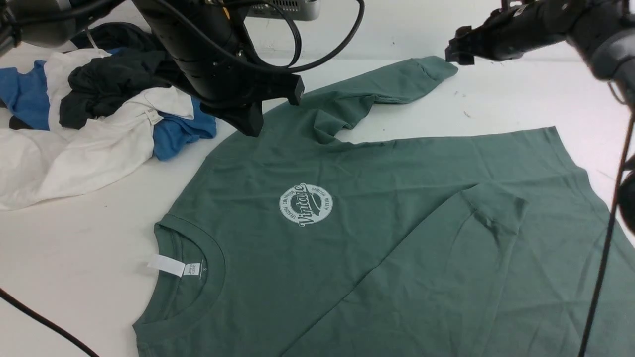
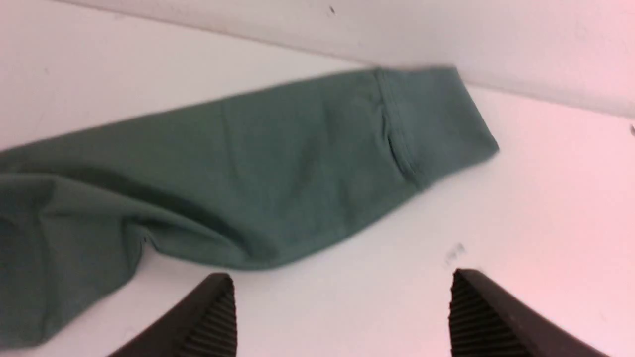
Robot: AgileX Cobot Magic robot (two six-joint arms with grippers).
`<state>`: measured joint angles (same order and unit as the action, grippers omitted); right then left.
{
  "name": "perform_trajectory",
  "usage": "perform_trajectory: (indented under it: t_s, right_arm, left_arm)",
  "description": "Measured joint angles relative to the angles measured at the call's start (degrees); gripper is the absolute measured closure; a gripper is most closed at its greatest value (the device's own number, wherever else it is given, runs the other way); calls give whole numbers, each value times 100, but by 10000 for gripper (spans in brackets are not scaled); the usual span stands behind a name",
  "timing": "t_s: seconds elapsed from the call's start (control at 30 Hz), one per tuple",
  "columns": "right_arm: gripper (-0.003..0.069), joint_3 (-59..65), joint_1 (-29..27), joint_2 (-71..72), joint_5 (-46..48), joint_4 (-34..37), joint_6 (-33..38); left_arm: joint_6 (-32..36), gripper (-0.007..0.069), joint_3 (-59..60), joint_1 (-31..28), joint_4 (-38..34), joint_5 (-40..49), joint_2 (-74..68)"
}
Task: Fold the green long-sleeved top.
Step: Hold the cuff with your right arm as far away from the cuff
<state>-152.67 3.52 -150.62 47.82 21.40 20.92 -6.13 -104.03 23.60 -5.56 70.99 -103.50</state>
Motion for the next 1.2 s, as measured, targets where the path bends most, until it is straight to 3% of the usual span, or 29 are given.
perform_trajectory:
  t_s: [0.23, 0.63, 0.9, 1.2]
  right_arm:
    - [132, -276, 141, -956, -1095, 450, 133]
    - [132, -289, 786, -1288, -892, 489, 566]
    - [132, -289, 1016, -1291, -1737, 512, 831]
    - [169, -289, 1232, -1501, -1504, 1282, 924]
  left_arm:
    - [5, 629, 142, 0, -24, 9, -51]
    - [5, 629, 152, 0, -102, 4, -384]
    - [41, 629, 152, 0, -178, 4, -390]
    - [82, 629, 152, 0, -172, 4, -390]
